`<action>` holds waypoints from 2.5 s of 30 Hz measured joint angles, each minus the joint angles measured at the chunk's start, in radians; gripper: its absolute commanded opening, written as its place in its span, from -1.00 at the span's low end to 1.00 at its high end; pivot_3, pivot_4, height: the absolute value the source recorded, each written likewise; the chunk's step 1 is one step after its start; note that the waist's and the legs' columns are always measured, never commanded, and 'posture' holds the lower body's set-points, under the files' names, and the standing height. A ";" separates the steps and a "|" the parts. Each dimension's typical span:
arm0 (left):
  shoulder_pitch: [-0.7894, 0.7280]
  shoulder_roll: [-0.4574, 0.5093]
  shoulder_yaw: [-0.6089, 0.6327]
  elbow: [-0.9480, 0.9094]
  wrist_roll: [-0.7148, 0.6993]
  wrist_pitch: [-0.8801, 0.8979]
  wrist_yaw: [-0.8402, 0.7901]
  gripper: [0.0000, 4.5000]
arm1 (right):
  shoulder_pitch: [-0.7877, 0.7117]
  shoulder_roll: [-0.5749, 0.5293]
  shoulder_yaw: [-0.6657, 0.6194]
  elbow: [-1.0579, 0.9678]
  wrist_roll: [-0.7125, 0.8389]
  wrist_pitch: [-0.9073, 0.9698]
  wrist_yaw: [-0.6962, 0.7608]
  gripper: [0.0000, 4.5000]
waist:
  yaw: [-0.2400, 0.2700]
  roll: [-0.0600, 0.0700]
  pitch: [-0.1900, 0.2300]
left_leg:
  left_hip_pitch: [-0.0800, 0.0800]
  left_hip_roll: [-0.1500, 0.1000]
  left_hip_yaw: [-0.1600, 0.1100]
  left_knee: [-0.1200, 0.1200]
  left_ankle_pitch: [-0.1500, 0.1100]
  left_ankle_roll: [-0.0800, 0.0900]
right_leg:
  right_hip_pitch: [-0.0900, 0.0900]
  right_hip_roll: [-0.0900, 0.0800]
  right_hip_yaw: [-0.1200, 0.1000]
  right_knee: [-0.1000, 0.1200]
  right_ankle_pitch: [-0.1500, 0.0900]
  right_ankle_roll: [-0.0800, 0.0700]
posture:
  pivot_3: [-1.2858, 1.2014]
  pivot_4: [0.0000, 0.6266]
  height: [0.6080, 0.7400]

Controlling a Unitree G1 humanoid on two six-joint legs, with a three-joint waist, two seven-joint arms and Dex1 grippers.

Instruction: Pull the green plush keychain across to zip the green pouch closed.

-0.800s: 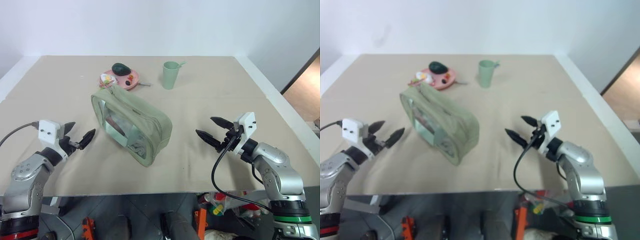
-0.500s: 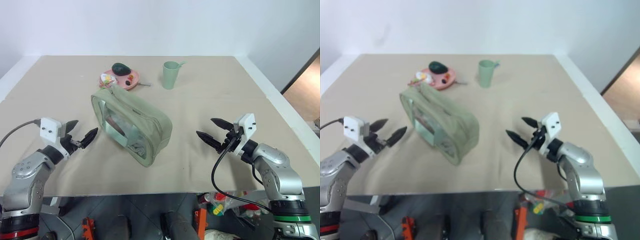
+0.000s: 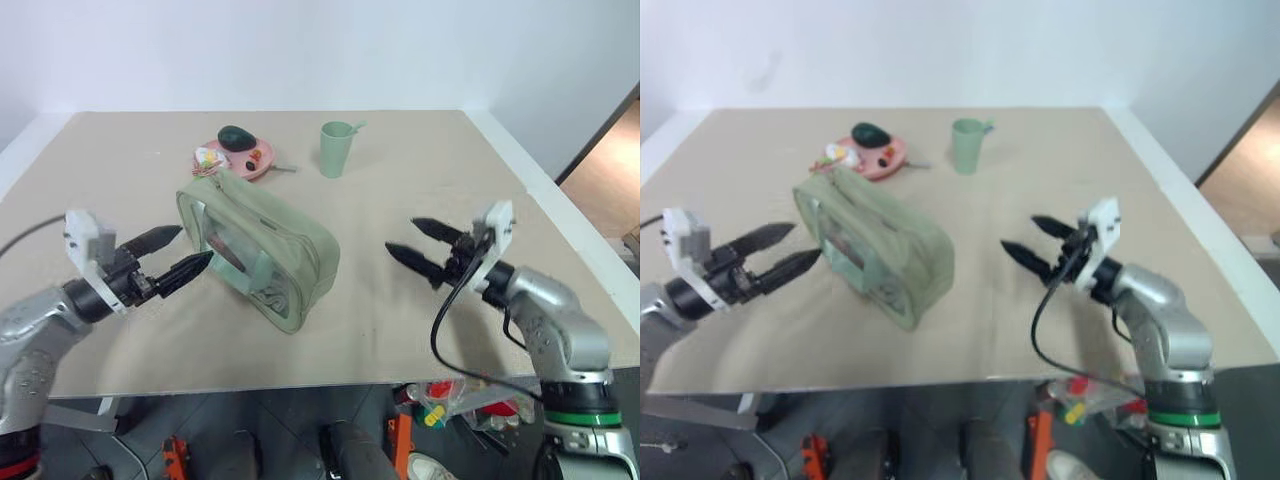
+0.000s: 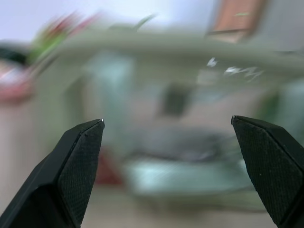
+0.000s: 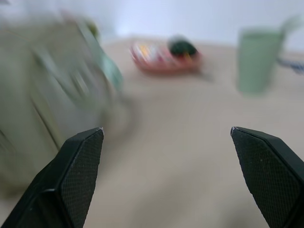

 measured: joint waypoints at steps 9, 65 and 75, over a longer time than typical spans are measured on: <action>-0.029 0.080 -0.103 -0.089 -0.011 0.033 -0.086 0.97 | -0.137 0.090 0.248 0.000 -0.059 0.051 0.031 0.97 | 0.002 0.000 0.000 | -0.001 0.001 -0.001 0.000 0.000 0.000 | -0.001 0.001 -0.001 0.000 -0.001 -0.002 | 0.03 -0.52 1.00; -0.105 -0.007 -0.296 -0.125 0.064 0.031 -0.060 1.00 | -0.006 -0.061 -0.004 -0.252 0.024 0.175 0.066 0.94 | -0.001 0.003 0.002 | 0.001 0.000 -0.001 0.001 -0.001 0.000 | -0.001 0.002 0.000 0.004 -0.001 -0.002 | 0.03 -0.52 1.00; -0.149 -0.001 -0.327 -0.126 0.087 0.034 -0.078 1.00 | -0.004 -0.032 0.116 -0.200 -0.087 0.086 -0.008 0.84 | 0.000 0.003 0.002 | 0.000 -0.003 -0.001 0.003 0.000 0.000 | 0.000 0.000 0.002 0.003 0.000 -0.001 | 0.03 -0.52 1.00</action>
